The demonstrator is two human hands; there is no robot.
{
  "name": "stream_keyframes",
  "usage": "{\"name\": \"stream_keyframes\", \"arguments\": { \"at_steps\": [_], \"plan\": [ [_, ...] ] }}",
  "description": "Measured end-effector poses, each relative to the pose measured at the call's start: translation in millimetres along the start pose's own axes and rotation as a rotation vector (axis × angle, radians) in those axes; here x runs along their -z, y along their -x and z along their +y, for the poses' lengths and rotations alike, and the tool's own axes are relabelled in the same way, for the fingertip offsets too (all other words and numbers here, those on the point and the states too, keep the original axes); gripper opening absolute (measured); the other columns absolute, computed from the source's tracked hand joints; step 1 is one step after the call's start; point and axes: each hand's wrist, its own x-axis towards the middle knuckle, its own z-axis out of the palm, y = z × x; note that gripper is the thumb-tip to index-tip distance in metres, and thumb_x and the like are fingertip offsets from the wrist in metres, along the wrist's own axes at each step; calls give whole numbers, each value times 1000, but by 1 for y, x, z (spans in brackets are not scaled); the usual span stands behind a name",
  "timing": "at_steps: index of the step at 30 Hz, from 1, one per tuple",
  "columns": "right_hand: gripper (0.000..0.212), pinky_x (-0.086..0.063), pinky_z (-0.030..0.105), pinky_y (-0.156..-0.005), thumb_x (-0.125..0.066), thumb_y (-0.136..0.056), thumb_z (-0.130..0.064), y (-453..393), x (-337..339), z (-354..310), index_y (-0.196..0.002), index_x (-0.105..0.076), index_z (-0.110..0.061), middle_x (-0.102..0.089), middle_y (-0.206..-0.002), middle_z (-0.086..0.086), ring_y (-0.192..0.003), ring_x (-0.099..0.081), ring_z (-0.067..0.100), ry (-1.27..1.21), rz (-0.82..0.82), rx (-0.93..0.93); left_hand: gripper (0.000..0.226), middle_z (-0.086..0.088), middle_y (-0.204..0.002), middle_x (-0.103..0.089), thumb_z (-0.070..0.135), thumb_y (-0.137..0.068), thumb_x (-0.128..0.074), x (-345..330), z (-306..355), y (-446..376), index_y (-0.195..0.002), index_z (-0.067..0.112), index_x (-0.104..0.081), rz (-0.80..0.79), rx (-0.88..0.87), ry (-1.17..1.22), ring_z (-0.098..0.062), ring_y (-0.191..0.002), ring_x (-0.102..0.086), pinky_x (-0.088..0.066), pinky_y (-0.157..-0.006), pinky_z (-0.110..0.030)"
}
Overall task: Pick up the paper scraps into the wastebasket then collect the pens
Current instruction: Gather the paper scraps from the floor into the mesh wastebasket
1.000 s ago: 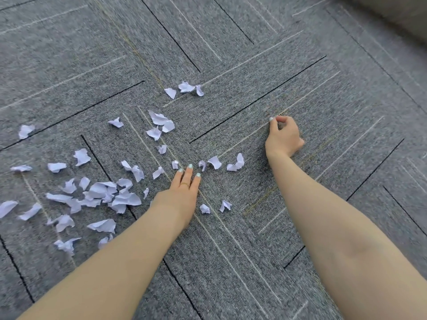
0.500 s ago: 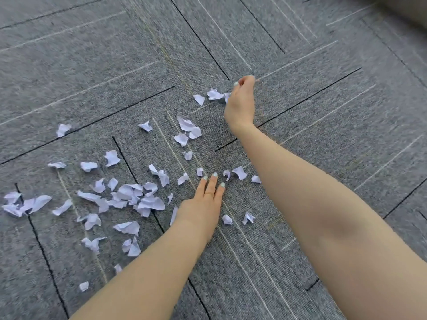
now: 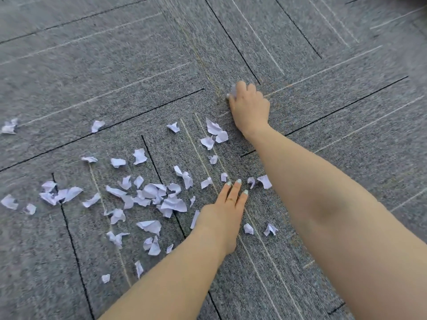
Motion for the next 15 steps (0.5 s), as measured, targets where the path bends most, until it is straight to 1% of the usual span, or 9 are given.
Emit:
{"name": "stream_keyframes", "arguments": {
  "at_steps": [2,3,6,7,9,11,13,15],
  "plan": [
    [24,-36,35,-59,-29,-99,-24,-3,0,8,-106,-45,-8,-57,-104,14,-84,-58,32,-15,14,48,94,-2,-150,33,2,-84,-48,1,0,0,-145,17,22,-4,5,-4,-20,-142,21,-51,-79,-36],
    [22,-34,34,-58,-28,-99,-18,-3,1,11,-104,-45,-7,-58,-101,14,-80,-58,32,-33,24,53,94,-2,-150,33,2,-84,-48,1,0,1,-145,17,22,-3,5,-7,-20,-142,21,-51,-77,-35],
    [21,-30,33,-58,-25,-97,-10,2,4,21,-103,-45,-5,-60,-95,14,-69,-52,29,-41,53,27,96,-2,-150,33,2,-83,-50,1,1,1,-145,17,22,-2,3,-17,-20,-142,21,-51,-76,-34],
    [22,-30,32,-58,-26,-96,-10,5,5,25,-107,-45,-5,-61,-95,13,-69,-55,30,-24,65,26,96,-2,-150,33,1,-83,-49,1,1,2,-145,17,22,-7,4,-16,-20,-142,21,-51,-77,-34],
    [27,-31,34,-62,-27,-98,-18,11,6,29,-118,-41,-7,-62,-99,13,-76,-60,32,20,73,39,97,-2,-150,34,0,-82,-49,2,2,1,-145,18,22,-13,11,-16,-20,-142,21,-52,-78,-33],
    [33,-30,36,-66,-29,-98,-26,17,8,30,-125,-37,-9,-60,-106,13,-83,-61,33,58,32,38,98,-1,-149,34,0,-81,-50,3,2,1,-145,18,22,-10,11,-24,-20,-142,21,-52,-78,-33],
    [29,-30,36,-67,-27,-98,-22,20,10,30,-122,-37,-8,-59,-106,14,-84,-61,33,77,4,21,97,-1,-150,34,-1,-82,-49,1,2,1,-145,19,22,-3,12,-27,-19,-142,21,-52,-80,-34],
    [23,-32,34,-63,-26,-96,-10,23,12,34,-115,-40,-6,-59,-102,14,-78,-60,32,63,-1,-8,96,0,-150,33,-3,-82,-47,-1,1,0,-145,19,21,9,17,-22,-18,-142,21,-53,-84,-36]
  ]
}}
